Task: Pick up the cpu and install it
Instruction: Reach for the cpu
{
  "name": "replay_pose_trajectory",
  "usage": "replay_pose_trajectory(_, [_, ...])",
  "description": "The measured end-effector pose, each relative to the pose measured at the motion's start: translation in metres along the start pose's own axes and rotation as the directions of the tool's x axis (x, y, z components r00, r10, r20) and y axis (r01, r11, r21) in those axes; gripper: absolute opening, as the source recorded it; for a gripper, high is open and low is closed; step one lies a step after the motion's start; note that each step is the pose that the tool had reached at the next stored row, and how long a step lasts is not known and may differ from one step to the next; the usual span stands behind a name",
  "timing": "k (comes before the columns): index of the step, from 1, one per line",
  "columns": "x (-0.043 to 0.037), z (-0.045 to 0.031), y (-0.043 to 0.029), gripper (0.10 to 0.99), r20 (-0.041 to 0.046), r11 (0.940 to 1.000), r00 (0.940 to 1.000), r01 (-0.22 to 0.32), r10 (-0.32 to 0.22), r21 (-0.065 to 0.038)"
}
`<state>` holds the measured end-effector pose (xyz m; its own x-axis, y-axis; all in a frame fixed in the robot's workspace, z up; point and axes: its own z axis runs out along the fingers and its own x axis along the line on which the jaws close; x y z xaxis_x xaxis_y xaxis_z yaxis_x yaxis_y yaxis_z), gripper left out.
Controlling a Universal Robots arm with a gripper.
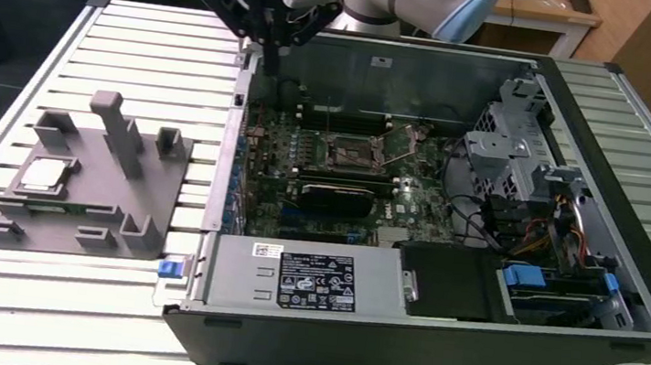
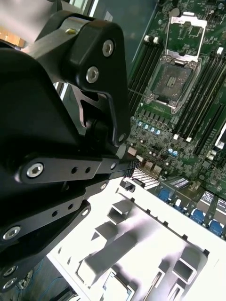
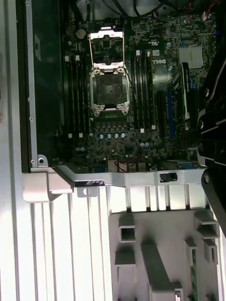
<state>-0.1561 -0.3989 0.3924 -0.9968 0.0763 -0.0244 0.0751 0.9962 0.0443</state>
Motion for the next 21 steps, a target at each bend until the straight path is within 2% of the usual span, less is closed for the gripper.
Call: replay_pose_trajectory(21, [0.0146,0.0001,-0.0011,0.106,0.0000,1.0000,1.0000,0.000,0.000,0.000])
